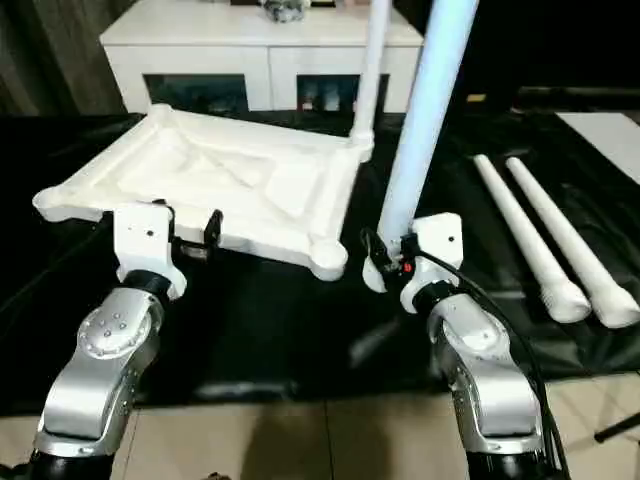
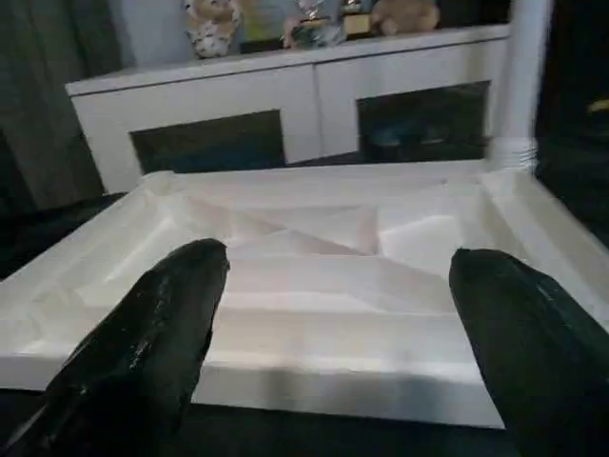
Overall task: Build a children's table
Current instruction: Move to table
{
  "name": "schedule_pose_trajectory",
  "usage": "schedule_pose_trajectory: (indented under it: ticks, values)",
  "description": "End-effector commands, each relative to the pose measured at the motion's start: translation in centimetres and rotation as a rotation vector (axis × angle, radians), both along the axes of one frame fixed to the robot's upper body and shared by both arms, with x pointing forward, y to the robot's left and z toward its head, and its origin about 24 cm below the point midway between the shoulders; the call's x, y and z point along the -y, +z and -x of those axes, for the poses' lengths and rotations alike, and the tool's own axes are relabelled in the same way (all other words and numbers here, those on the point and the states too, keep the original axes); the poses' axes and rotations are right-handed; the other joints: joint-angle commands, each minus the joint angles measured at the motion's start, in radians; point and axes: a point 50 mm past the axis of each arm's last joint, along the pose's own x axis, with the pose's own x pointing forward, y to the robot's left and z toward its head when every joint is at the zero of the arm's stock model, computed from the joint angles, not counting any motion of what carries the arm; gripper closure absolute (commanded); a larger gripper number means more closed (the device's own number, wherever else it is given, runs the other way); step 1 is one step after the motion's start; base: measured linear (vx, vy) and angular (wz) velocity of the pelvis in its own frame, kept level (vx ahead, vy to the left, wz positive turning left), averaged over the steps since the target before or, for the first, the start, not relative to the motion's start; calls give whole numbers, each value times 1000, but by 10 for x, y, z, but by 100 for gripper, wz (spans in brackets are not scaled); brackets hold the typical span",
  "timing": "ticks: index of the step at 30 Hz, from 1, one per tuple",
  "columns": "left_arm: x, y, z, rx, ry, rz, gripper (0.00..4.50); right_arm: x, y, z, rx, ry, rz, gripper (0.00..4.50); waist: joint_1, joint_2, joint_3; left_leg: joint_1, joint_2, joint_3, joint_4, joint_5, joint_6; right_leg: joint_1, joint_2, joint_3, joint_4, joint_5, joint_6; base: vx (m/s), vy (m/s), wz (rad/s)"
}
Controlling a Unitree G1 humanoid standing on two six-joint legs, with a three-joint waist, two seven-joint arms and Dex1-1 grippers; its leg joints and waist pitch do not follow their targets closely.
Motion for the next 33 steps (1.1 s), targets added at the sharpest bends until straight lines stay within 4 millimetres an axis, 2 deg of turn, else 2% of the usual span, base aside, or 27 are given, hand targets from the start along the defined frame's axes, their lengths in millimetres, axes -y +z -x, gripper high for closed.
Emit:
schedule_pose_trajectory:
  ticks: [1, 2, 3, 4, 5, 6, 7, 8, 9, 10, 11, 12, 13, 15, 17, 19, 20, 22, 23, 24, 25, 27, 28, 29, 30, 31, 33]
  values:
    - [1, 0, -1, 0, -10, 3, 26, 2, 1, -1, -10, -7, -12, 265, -45, 22, -83, 157, 171, -152, -91, 11, 297, -105, -34, 37, 43, -39, -47, 183, 9, 5]
    - [1, 0, -1, -1, -10, 3, 26, 2, 1, -1, -12, -8, -12, 265, -50, 8, -76, 149, 181, -148, -82, 104, 400, -136, -51, 62, 70, -17, 20, 129, -23, 6]
    - [1, 0, -1, -1, -11, 3, 26, 2, 1, -1, -11, -7, -10, 265, -39, 8, -75, 155, 192, -44, -78, 131, 285, -171, -60, 69, 70, 44, 30, 129, -23, 6]
    - [1, 0, -1, -1, -11, 4, 26, 2, 1, -1, -9, -6, -10, 265, -42, -20, -74, 133, 178, -18, -83, 88, 241, -153, -61, 73, 55, 103, 16, 100, -56, -28]
    - [1, 0, -1, -2, -13, 6, 26, 2, 1, -2, -5, -2, -11, 265, -21, -60, -66, 91, 86, 57, -56, -123, 156, -111, -67, 113, -32, 99, -76, 114, -93, -54]
    - [1, 0, -1, -2, -13, 6, 26, 2, 2, -2, -5, -2, -12, 265, 28, -78, -56, 16, -25, 71, 57, -272, 65, 5, -122, 257, -111, -172, -218, 114, -93, -54]
    - [1, 0, -1, -2, -13, 5, 26, 2, 2, -2, -4, -1, -12, 265, 49, -72, -65, -15, -12, 38, 92, -242, 32, 49, -156, 305, -112, -222, -284, 132, -87, -56]
    - [1, -1, -1, -3, -15, 4, 26, 2, 3, -2, 6, -1, -9, 265, 56, -77, -62, -109, 2, -20, 110, -95, 40, 102, -185, 263, -81, -103, -302, 108, -52, -45]
    - [1, -1, -1, -2, -15, 2, 26, 2, 3, -2, 10, 0, -9, 265, 38, -64, -57, -97, 10, -40, 93, -29, 25, 60, -154, 223, -84, -37, -310, 108, -52, -45]
    - [1, 0, -2, -2, -15, 1, 26, 2, 3, -3, 12, 0, -11, 265, 35, -51, -58, -79, 13, -42, 71, -3, 23, 42, -133, 199, -90, -67, -316, 71, -39, -15]
    - [1, 0, -2, -2, -14, 2, 26, 1, 3, -3, 13, 1, -11, 265, 23, -28, -46, -50, 16, -30, 0, 12, 51, 13, -76, 143, -109, -241, -278, 73, 4, 1]
    - [1, -1, -2, -2, -12, 1, 26, 1, 3, -3, 14, 4, -9, 265, 13, -5, -37, -30, 50, -29, -61, -77, 66, 3, -43, 107, -113, -354, -206, 73, 4, 1]
    - [1, -1, -2, -2, -12, 1, 26, 1, 3, -3, 14, 4, -9, 265, -1, 13, -33, -27, 72, -45, -83, -195, 46, 2, -27, 86, -93, -380, -171, 94, 70, -13]
    - [0, -1, -1, -5, -10, 2, 26, 0, 3, -3, 14, 7, -6, 265, -29, 29, -53, 81, 128, -98, -122, -557, -3, -39, -20, 59, -45, -213, -148, 72, 94, -8]
    - [0, -1, -1, -6, -9, 2, 26, -1, 3, -3, 15, 12, -4, 265, -46, 22, -57, 95, 135, -125, -138, -490, 62, -50, -24, 52, -11, -31, -126, 87, 70, 7]
    - [-1, -2, -1, -7, -3, 2, 26, -1, 3, -3, 15, 20, 4, 265, -52, -4, -56, 66, 96, -89, -110, -340, 170, -31, -62, 72, -44, 67, -151, 93, 38, 6]
    - [-1, -2, -1, -7, -2, 2, 26, -1, 3, -3, 16, 27, 18, 265, -27, -33, -65, -37, 22, -22, -53, -180, 189, 68, -105, 118, -85, 133, -178, 80, 17, 4]
    - [-2, -2, -1, -7, -1, 0, 26, -2, 2, -2, 16, 39, 37, 265, 6, -30, -69, -71, 26, -12, -19, -48, 164, 95, -129, 133, -115, -84, -176, 80, 18, 3]
    - [-2, -2, -1, -7, -1, -1, 26, -3, 2, -2, 10, 44, 35, 265, 4, -14, -77, -66, 35, -16, -39, 29, 163, 88, -89, 106, -99, -71, -166, 83, 13, 2]
    - [-2, -2, -1, -7, 0, -1, 26, -3, 2, -2, 12, 46, 53, 265, 9, -28, -70, -105, 10, -44, -42, 100, 263, 105, -74, 43, -96, 18, -134, 83, 13, 2]
    - [-2, -2, -1, -7, 0, -2, 26, -3, 2, -3, 15, 46, 68, 265, 2, -2, -85, -90, 2, -50, -38, 139, 311, 116, -78, 26, -92, 59, -109, 86, 27, 28]
    - [-2, -2, -1, -7, 0, -2, 26, -3, 2, -3, 17, 32, 53, 265, -26, 27, -92, 15, 12, -127, -49, 280, 477, 61, -10, -27, -49, 57, -64, 134, 40, 57]
    - [-2, -2, -1, -7, 0, -2, 26, -2, 2, -4, 21, 17, 35, 265, -68, 54, -96, 174, 116, -205, -39, 327, 552, -105, 8, 6, 43, -144, -31, 146, 14, 49]
    - [-2, -2, -1, -7, -2, -3, 26, 0, 2, -4, 4, 2, -21, 265, -49, 25, -79, 126, 161, -210, -53, 324, 512, -122, -19, 50, 99, -127, 15, 84, -5, 25]
    - [-2, -1, -1, -7, -3, -3, 26, 0, 1, -4, -1, -1, -35, 265, -43, 17, -69, 95, 143, -177, -78, 206, 462, -126, -22, 60, 115, -69, 57, 84, -5, 25]
    - [-2, -2, -1, -7, -4, -2, 26, 1, 2, -4, 1, -5, -29, 265, -38, 12, -66, 89, 129, -165, -88, 142, 438, -124, -23, 64, 108, -42, 67, 0, 0, 0]
    - [-1, -2, -1, -9, -10, -1, 26, 3, 2, -4, 12, -9, -6, 265, -22, -33, -53, 57, 56, -110, -83, -99, 332, -87, -57, 112, -9, 44, 30, 13, -56, 3]
